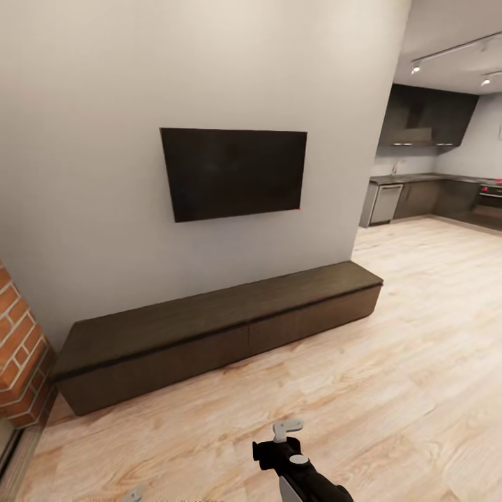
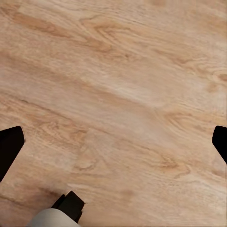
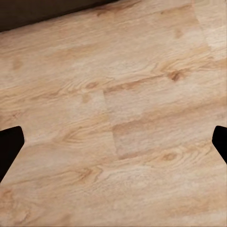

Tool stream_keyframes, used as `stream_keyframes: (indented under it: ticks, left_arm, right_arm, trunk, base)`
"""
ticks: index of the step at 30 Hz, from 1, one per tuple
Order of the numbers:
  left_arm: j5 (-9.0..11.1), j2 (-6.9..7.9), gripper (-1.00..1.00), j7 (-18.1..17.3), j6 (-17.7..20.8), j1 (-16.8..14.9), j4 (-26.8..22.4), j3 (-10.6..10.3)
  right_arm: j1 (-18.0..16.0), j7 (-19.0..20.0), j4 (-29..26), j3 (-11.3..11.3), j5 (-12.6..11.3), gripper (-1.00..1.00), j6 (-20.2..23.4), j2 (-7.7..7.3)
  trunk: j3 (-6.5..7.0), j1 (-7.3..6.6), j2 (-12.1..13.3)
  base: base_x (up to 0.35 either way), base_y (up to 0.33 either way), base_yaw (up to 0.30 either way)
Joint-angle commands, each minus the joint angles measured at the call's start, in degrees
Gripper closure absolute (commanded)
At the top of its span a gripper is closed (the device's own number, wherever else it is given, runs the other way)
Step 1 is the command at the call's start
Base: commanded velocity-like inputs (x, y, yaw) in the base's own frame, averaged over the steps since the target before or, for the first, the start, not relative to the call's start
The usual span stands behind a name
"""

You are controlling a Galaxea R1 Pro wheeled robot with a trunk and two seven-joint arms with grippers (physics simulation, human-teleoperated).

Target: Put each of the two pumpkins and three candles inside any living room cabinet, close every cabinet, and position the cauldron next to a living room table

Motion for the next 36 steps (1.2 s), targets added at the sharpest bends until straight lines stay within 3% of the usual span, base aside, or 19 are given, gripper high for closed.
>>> stream_keyframes:
  ticks: [1, 25, 36]
  left_arm:
    - [0.4, 0.01, -1.00, 0.3, -0.2, 0.0, 0.0, -0.5]
    - [0.4, -0.35, -1.00, 0.3, -0.2, 0.0, 0.0, -0.4]
    - [0.4, -0.33, -1.00, 0.3, -0.2, 0.0, 0.0, -0.4]
  right_arm:
    - [-0.1, -0.5, -0.1, 0.4, -0.4, -1.00, 0.2, -0.06]
    - [-0.1, -0.5, -0.1, 0.4, -0.4, -1.00, 0.2, -0.04]
    - [-0.1, -0.4, -0.2, 0.4, -0.4, -1.00, 0.3, -0.12]
  trunk:
    - [-0.06, 0.00, 0.0]
    - [-0.06, 0.00, 0.0]
    - [-0.06, 0.00, 0.0]
  base:
    - [0.000, 0.000, 0.274]
    - [0.000, -0.003, 0.274]
    - [0.010, -0.200, 0.274]
